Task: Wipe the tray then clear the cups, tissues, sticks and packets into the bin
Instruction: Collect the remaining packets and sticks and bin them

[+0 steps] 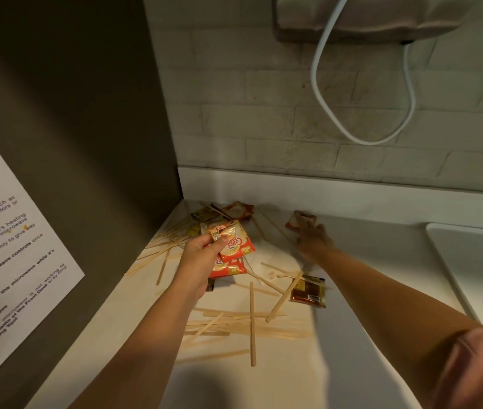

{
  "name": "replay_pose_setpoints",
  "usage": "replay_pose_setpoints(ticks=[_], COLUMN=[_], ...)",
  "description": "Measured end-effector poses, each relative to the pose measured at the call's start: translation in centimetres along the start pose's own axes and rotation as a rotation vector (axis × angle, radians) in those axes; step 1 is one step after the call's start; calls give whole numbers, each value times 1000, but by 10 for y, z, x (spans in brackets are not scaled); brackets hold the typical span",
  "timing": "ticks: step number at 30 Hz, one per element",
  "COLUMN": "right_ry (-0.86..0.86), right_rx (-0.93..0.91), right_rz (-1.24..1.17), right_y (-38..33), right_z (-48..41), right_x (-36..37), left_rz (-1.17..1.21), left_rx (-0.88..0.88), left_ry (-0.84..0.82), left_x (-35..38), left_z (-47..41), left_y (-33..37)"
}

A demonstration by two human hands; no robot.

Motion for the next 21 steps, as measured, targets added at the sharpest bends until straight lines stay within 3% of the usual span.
replay_pose_setpoints(ticks=[6, 16, 21], right_ry=[80, 50, 58], right_rx=[-14, -119, -145], right_rz=[276, 498, 394], right_y=[-3, -13, -9], right_z=[-2, 23, 40], right_x=[-4, -8, -12], left_rz=[2, -7, -17], left_rx=[-5, 10, 3], left_ry=[6, -1, -16], left_x=[-1, -2, 1], left_z=[0, 15, 27], left_y=[0, 0, 0])
Point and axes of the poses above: each hand's wrist, its own z-axis away from the middle knuckle, its own x-axis out of the palm, y = z × x, the point moved 4 cm from there along -z, towards the middle knuckle, and after that the axes turned 7 degrees about z, right-handed, at the moved point
